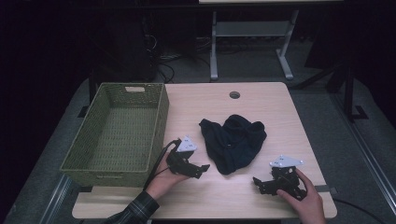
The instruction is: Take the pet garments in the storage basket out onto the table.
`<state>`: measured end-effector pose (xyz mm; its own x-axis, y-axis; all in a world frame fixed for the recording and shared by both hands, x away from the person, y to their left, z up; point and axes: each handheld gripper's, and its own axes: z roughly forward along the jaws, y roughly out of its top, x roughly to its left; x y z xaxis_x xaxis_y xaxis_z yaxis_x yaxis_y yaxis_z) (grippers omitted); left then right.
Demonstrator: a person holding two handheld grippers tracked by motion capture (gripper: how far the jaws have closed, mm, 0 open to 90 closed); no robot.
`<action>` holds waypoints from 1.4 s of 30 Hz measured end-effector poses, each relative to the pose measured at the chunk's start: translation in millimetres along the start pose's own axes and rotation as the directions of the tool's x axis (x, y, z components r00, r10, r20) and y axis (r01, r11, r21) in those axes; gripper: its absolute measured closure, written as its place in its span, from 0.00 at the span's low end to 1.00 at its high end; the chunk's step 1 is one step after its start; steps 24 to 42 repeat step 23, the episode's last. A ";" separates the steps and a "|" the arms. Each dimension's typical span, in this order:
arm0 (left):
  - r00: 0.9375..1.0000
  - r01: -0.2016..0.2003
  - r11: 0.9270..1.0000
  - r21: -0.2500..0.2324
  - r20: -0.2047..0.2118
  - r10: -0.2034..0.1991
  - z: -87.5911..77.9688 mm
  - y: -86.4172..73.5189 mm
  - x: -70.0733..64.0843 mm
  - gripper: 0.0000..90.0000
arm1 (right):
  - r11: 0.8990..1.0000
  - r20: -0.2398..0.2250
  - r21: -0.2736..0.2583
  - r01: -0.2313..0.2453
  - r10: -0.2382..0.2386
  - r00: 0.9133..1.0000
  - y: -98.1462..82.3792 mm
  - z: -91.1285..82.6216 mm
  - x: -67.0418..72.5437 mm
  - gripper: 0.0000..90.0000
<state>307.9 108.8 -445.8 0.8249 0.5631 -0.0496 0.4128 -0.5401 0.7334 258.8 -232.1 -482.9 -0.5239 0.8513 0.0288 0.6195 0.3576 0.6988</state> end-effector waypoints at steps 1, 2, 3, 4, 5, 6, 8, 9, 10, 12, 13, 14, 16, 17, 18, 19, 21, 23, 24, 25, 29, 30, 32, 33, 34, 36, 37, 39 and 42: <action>1.000 -0.007 1.000 0.021 -0.007 0.007 2.2 -2.7 -1.2 0.15 | 1.000 0.000 0.000 0.000 0.000 1.000 0.0 0.0 0.0 0.01; 1.000 -0.012 0.999 0.038 -0.014 0.013 4.2 -5.0 -1.7 0.15 | 1.000 0.000 0.000 0.000 0.000 1.000 0.0 0.0 0.0 0.01; 1.000 -0.017 0.999 0.049 -0.021 0.018 6.0 -7.6 -2.0 0.15 | 1.000 0.000 0.000 0.000 0.000 1.000 0.0 0.0 0.0 0.01; 1.000 -0.014 0.998 0.059 -0.021 0.015 7.8 -10.7 -2.3 0.14 | 1.000 0.000 0.000 0.000 0.000 1.000 0.0 0.0 0.0 0.01; 1.000 -0.010 0.998 0.066 -0.014 0.011 8.8 -12.3 -2.7 0.14 | 1.000 0.000 0.000 -0.001 0.001 1.000 0.0 0.0 0.0 0.01; 1.000 -0.016 0.997 0.077 -0.006 0.016 10.2 -14.3 -3.5 0.14 | 1.000 0.000 0.000 0.000 0.000 1.000 0.0 0.0 0.0 0.01; 0.999 -0.029 0.996 0.089 -0.012 0.030 12.5 -17.3 -5.0 0.14 | 1.000 0.000 0.000 0.000 0.000 1.000 0.0 0.0 0.0 0.01; 0.999 -0.040 0.995 0.093 -0.017 0.042 14.1 -19.2 -5.5 0.14 | 1.000 0.000 0.001 0.001 -0.001 1.000 0.0 -0.1 -0.1 0.01; 0.998 -0.052 0.993 0.102 -0.018 0.054 15.8 -20.9 -5.6 0.14 | 1.000 0.000 0.001 0.001 -0.001 1.000 0.0 -0.1 -0.1 0.01; 0.999 -0.050 0.996 0.073 -0.017 0.052 16.3 -23.5 -5.7 0.14 | 1.000 0.000 0.001 0.002 -0.002 1.000 0.0 -0.1 -0.1 0.01; 0.998 -0.053 0.997 0.057 -0.014 0.054 16.7 -25.0 -5.3 0.14 | 1.000 0.000 0.001 0.002 -0.002 1.000 -0.1 0.0 -0.1 0.01; 0.999 -0.052 0.998 0.033 -0.013 0.053 17.1 -27.5 -5.0 0.14 | 1.000 0.000 0.001 0.002 -0.002 1.000 -0.1 -0.1 -0.1 0.01; 0.999 -0.049 0.999 0.025 -0.017 0.049 16.7 -28.9 -5.4 0.14 | 1.000 0.000 0.001 0.002 -0.002 1.000 -0.1 -0.1 0.0 0.01; 0.999 -0.044 0.999 0.024 -0.021 0.044 16.6 -29.1 -6.0 0.14 | 1.000 0.000 0.001 0.002 -0.002 1.000 -0.1 -0.1 -0.1 0.01; 0.999 -0.043 0.999 0.024 -0.022 0.044 16.5 -29.2 -6.0 0.14 | 1.000 0.000 0.001 0.002 -0.002 1.000 -0.1 -0.1 0.0 0.01; 0.999 -0.042 0.999 0.024 -0.022 0.043 16.5 -29.2 -6.0 0.14 | 1.000 0.000 0.001 0.002 -0.002 1.000 -0.1 -0.1 -0.1 0.01; 0.999 -0.041 0.999 0.023 -0.023 0.042 16.4 -29.3 -6.1 0.14 | 1.000 0.000 0.001 0.002 -0.002 1.000 -0.1 -0.1 -0.1 0.01; 0.999 -0.040 0.999 0.023 -0.024 0.040 16.4 -29.4 -6.1 0.14 | 1.000 0.000 0.000 0.001 -0.001 1.000 -0.1 -0.1 -0.1 0.01; 0.999 -0.040 0.999 0.023 -0.024 0.040 16.4 -29.4 -6.1 0.14 | 1.000 0.000 0.000 0.001 -0.001 1.000 -0.1 -0.1 -0.1 0.01; 0.999 -0.040 0.999 0.023 -0.024 0.040 16.4 -29.4 -6.1 0.14 | 1.000 0.000 0.000 0.001 -0.001 1.000 -0.1 -0.1 -0.1 0.01; 0.999 -0.040 0.999 0.023 -0.024 0.040 16.4 -29.4 -6.1 0.14 | 1.000 0.000 0.000 0.001 -0.001 1.000 -0.1 -0.1 -0.1 0.01; 0.999 -0.040 0.999 0.023 -0.024 0.040 16.4 -29.4 -6.1 0.14 | 1.000 0.000 0.000 0.001 -0.001 1.000 -0.1 -0.1 -0.1 0.01; 0.999 -0.040 0.999 0.023 -0.024 0.040 16.4 -29.4 -6.1 0.14 | 1.000 0.000 0.000 0.001 -0.001 1.000 -0.1 -0.1 -0.1 0.01; 0.999 -0.040 0.999 0.023 -0.024 0.040 16.4 -29.4 -6.1 0.14 | 1.000 0.000 0.000 0.001 -0.001 1.000 -0.1 -0.1 -0.1 0.01; 0.999 -0.040 0.999 0.023 -0.024 0.040 16.4 -29.4 -6.1 0.14 | 1.000 0.000 0.000 0.001 -0.001 1.000 -0.1 -0.1 -0.1 0.01; 0.999 -0.040 0.999 0.023 -0.024 0.040 16.4 -29.4 -6.1 0.14 | 1.000 0.000 0.000 0.001 -0.001 1.000 -0.1 -0.1 -0.1 0.01; 0.999 -0.040 0.999 0.023 -0.024 0.040 16.4 -29.4 -6.1 0.14 | 1.000 0.000 0.000 0.001 -0.001 1.000 -0.1 -0.1 -0.1 0.01; 0.999 -0.040 0.999 0.023 -0.024 0.040 16.4 -29.4 -6.1 0.14 | 1.000 0.000 0.000 0.001 -0.001 1.000 -0.1 -0.1 -0.1 0.01; 0.999 -0.040 0.999 0.023 -0.024 0.040 16.4 -29.4 -6.1 0.14 | 1.000 0.000 0.000 0.001 -0.001 1.000 -0.1 -0.1 -0.1 0.01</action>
